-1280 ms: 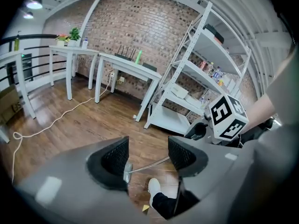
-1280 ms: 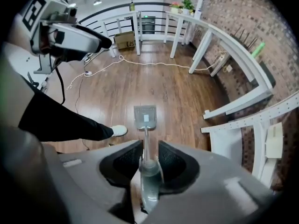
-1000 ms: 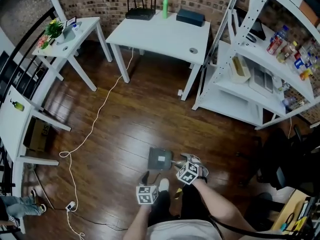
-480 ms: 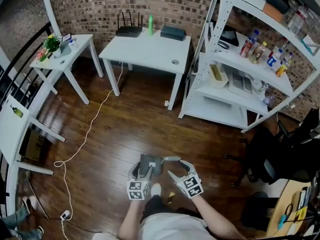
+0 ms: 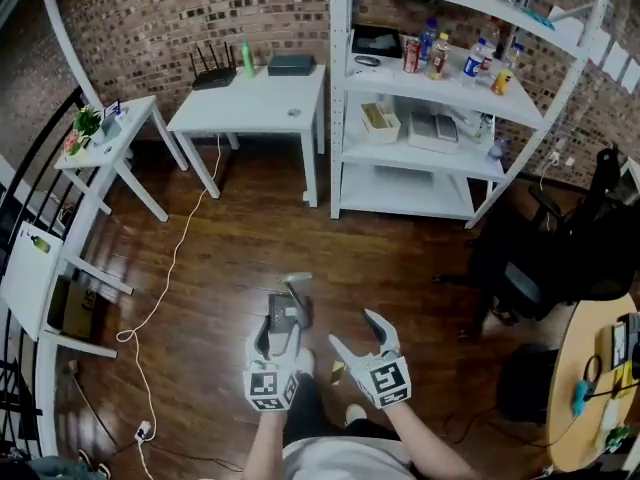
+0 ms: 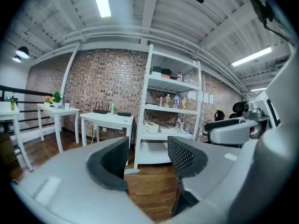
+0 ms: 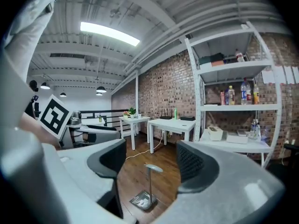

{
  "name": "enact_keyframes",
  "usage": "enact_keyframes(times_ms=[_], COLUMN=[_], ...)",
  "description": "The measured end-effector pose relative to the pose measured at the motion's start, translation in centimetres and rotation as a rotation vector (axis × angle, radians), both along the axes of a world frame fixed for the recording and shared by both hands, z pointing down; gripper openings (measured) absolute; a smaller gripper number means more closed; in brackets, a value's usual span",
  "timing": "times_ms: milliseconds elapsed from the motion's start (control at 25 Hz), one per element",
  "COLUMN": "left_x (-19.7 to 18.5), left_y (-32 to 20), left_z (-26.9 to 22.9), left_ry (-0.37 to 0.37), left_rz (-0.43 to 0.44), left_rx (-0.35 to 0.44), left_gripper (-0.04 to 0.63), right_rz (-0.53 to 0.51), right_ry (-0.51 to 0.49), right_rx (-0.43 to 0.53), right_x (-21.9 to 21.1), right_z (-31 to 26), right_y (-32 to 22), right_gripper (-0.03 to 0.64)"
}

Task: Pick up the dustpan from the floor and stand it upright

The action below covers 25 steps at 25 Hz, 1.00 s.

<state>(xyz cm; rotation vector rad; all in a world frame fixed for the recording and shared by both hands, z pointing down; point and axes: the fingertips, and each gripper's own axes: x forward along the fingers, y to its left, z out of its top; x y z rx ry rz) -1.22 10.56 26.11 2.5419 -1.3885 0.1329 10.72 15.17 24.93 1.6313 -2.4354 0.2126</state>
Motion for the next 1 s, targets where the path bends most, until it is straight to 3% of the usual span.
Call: enact_keyframes(times_ms=[120,240,480,680,1000], left_x=[3.4,4.0,1.2,-3.6,-8.3], left_y=[5.2,9.0,9.8,8.7,9.8], left_z=[-1.6,-2.6,-9.5,-14.4,-16.2], left_ry=[0.01,-0.032,-0.02,-0.049,-0.025], left_rz=[0.034,0.083,0.072,0.009,-0.101], left_rx=[0.009,0.017,0.15,0.258,0.3], left_gripper=[0.276,0.276,0.276,0.276,0.284], right_rz=[0.024,0.044,0.109,0.138,0.18], right_ry=[-0.017,-0.043,-0.07,-0.084,-0.052], right_rx=[-0.009,0.002,0.123,0.229,0.313], right_x=[1.6,1.4,1.1,-0.8,-2.4], right_z=[-0.8,-2.3,-8.2,-12.4,-15.7], right_y=[3.4,5.8,7.4,6.6,6.5], right_gripper=[0.313,0.313,0.311,0.311,0.311])
